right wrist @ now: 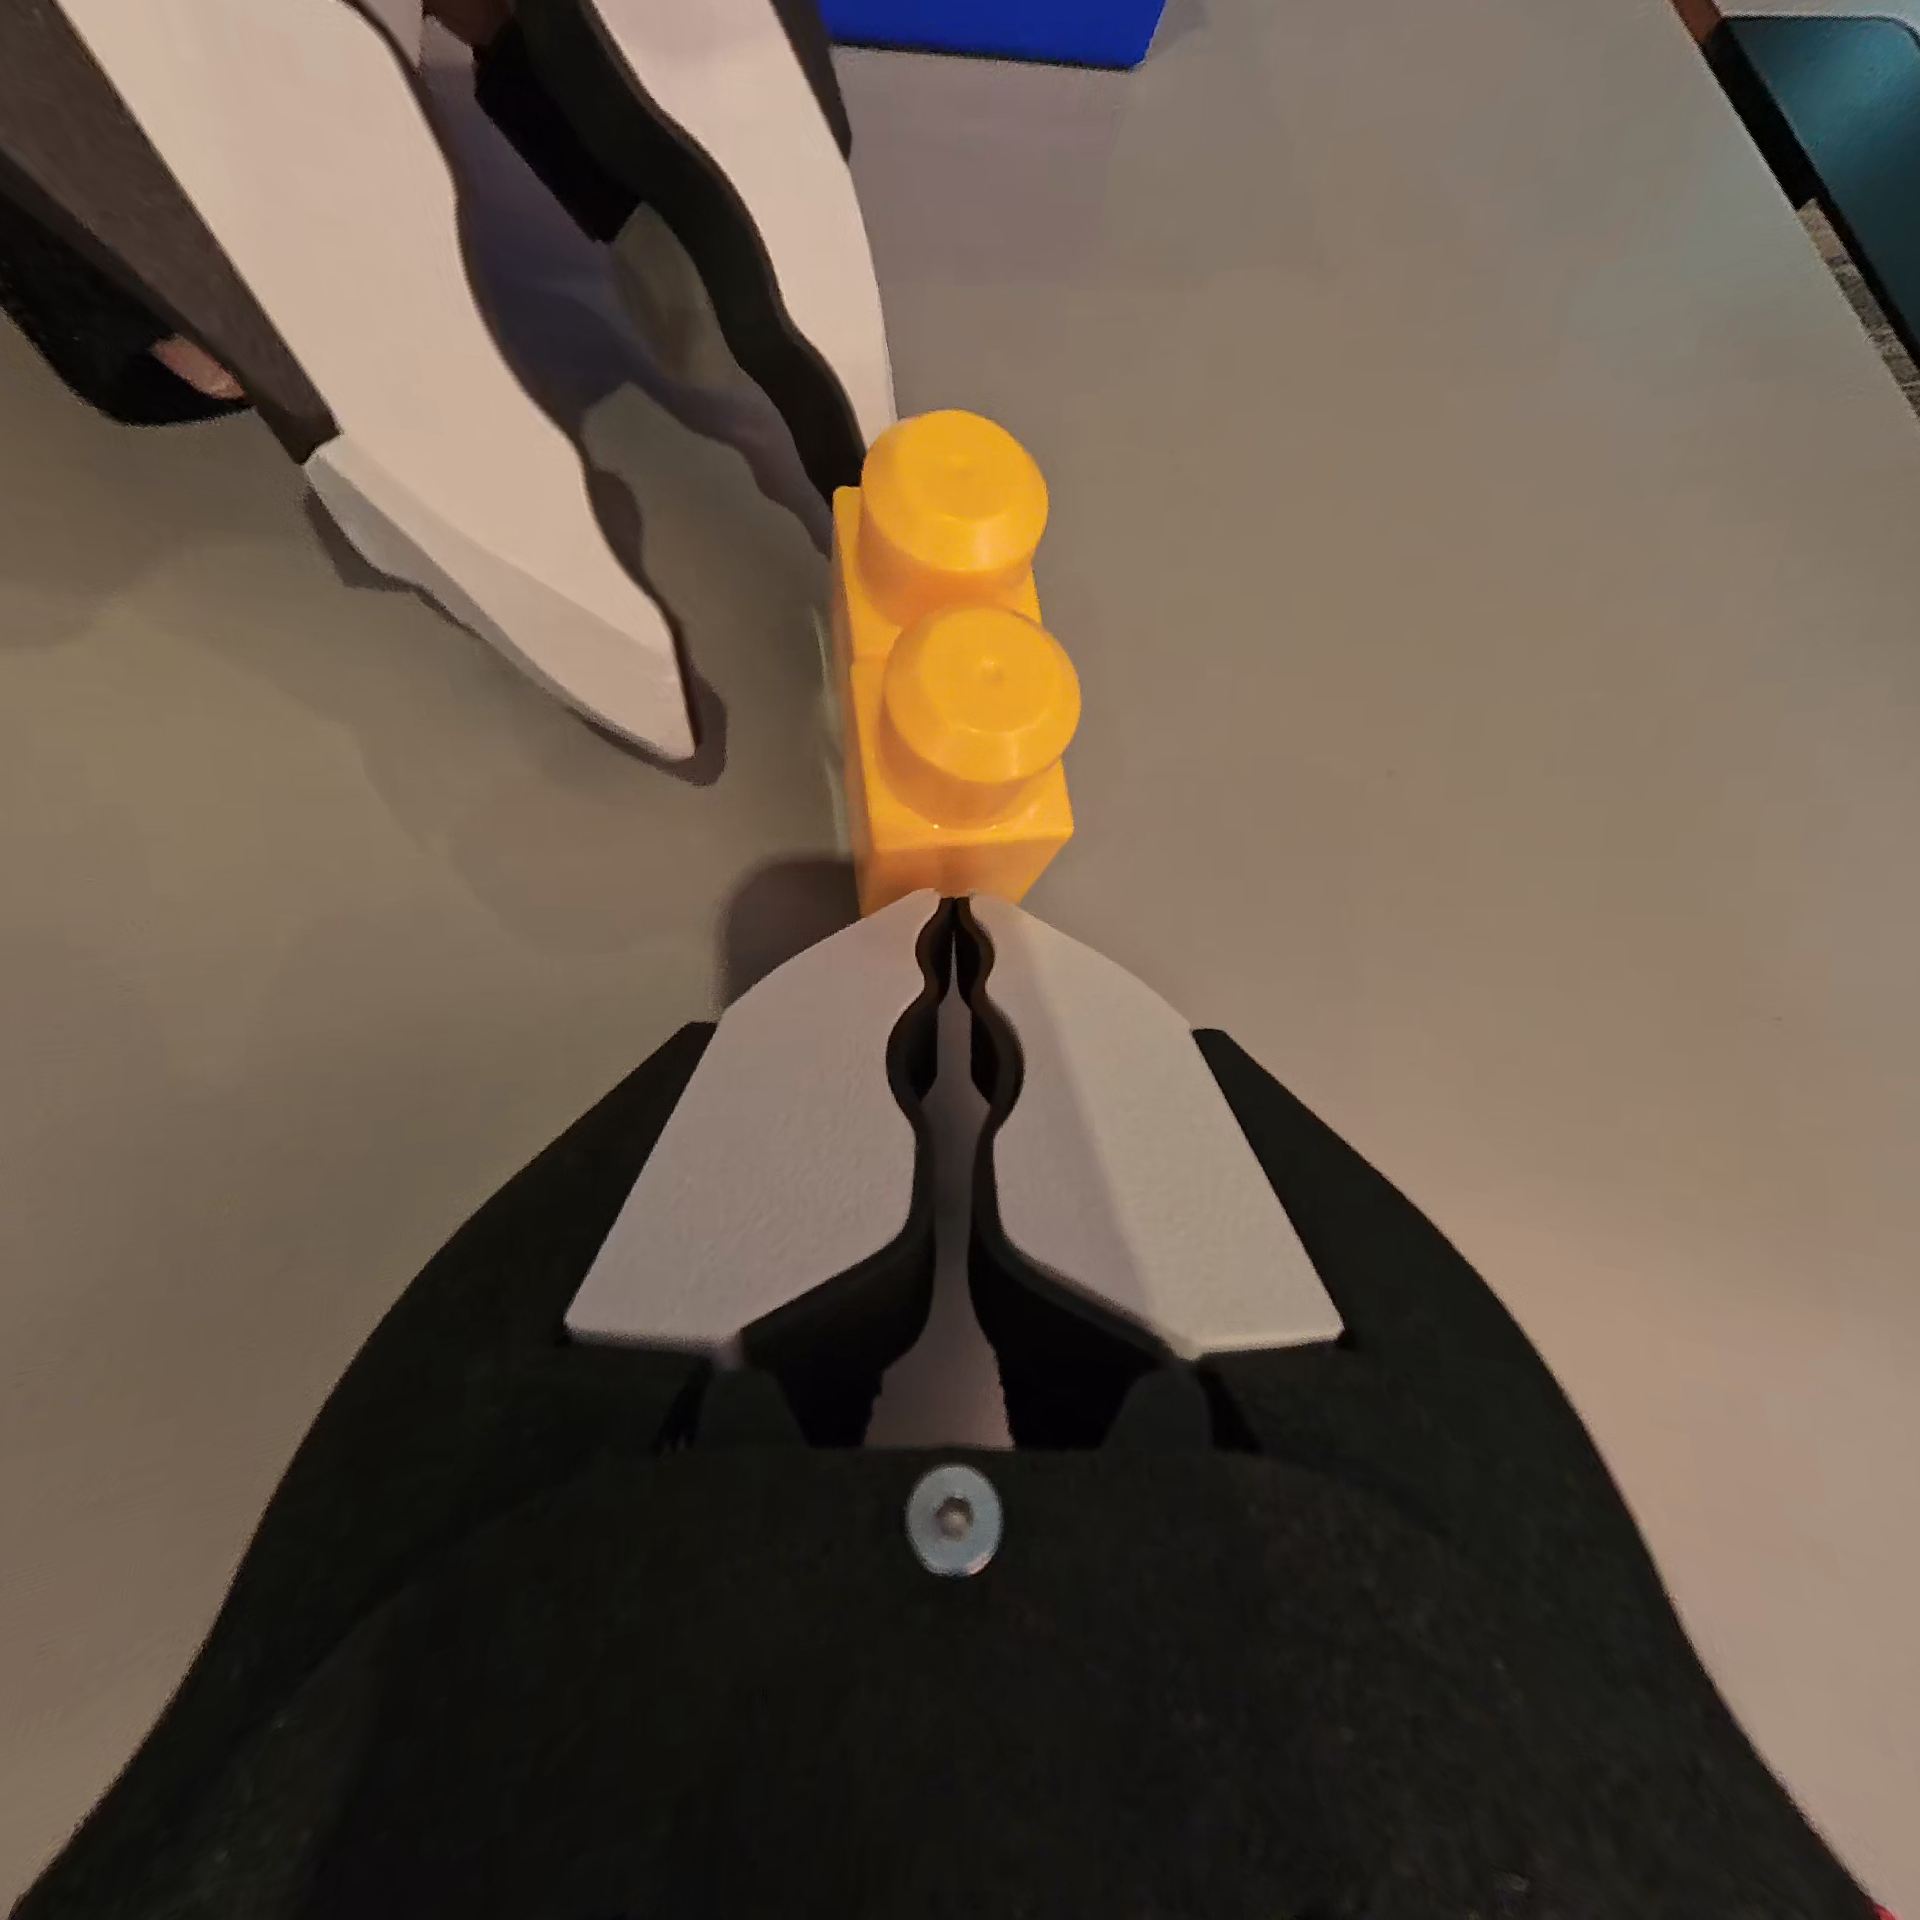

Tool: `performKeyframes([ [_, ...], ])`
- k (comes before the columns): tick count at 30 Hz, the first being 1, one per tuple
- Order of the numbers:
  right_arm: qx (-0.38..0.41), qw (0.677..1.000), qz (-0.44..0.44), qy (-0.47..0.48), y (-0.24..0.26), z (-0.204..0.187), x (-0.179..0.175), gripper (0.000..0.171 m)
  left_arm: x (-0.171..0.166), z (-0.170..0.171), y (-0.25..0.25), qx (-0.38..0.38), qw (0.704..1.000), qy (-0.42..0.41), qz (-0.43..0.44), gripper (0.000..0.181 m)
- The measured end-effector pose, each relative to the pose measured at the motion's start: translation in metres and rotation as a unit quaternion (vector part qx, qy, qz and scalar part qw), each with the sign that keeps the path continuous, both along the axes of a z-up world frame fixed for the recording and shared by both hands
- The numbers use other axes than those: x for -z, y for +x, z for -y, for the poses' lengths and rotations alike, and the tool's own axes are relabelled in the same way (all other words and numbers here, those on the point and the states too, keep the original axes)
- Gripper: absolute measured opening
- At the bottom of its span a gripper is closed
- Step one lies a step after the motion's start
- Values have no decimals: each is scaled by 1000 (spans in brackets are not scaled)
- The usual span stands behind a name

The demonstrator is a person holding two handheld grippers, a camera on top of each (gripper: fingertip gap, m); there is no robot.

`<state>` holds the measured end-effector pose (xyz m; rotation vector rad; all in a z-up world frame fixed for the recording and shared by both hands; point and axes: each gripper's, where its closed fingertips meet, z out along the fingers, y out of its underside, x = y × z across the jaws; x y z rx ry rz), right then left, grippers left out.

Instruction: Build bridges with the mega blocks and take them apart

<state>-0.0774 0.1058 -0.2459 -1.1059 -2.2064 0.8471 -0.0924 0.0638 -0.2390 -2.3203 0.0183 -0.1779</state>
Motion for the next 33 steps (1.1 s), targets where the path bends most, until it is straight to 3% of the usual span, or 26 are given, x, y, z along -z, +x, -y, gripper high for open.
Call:
performKeyframes([
  [3, 2, 1000, -2, -12, 1, -2, -2, 0, 3, 1, -1, -41, 999, 7, -21, 73],
  [7, 6, 1000, -8, -25, 4, -9, -5, 0, 7, 3, -18, -155, 981, 10, -115, 100],
  [11, 10, 999, -16, -41, 8, -16, -9, 0, 3, -6, -16, -221, 966, 18, -130, 106],
  [19, 6, 997, -30, -64, 24, -27, -15, 0, 18, -21, -6, -283, 957, -29, -56, 105],
  [33, -4, 995, -38, -97, 43, -39, -23, 0, 20, -30, -13, -370, 927, -38, -55, 111],
])
